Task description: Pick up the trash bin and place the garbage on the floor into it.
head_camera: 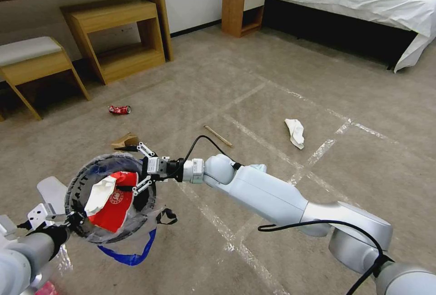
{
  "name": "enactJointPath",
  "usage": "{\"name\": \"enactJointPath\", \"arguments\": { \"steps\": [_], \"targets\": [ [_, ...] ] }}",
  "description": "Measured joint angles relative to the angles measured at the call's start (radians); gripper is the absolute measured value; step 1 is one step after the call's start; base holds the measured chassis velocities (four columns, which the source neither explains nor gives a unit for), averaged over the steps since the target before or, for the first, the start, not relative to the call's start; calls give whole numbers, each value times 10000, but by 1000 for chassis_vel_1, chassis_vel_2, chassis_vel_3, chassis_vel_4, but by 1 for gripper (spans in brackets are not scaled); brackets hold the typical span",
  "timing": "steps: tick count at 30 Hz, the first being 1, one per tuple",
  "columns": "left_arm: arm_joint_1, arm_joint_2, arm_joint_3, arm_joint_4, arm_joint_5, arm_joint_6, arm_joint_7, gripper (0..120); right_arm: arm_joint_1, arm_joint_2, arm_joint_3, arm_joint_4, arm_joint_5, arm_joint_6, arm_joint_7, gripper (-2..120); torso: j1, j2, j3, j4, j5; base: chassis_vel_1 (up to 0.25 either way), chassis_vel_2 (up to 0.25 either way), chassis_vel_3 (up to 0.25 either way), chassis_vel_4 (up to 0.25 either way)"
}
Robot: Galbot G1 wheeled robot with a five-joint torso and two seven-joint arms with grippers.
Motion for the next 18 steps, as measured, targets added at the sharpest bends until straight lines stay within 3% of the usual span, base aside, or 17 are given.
{"name": "enactJointPath", "arguments": {
  "steps": [9,18],
  "targets": [
    [87,-83,-38,-128,-2,0,-23,0,93,134,-126,-181,-101,4,-2,100,1,0,0,0,0,0,0,0,0],
    [181,-231,-10,-258,74,0,-30,0,725,259,-529,-636,-418,145,-981,100,0,0,0,-1,0,0,0,0,0]
  ]
}}
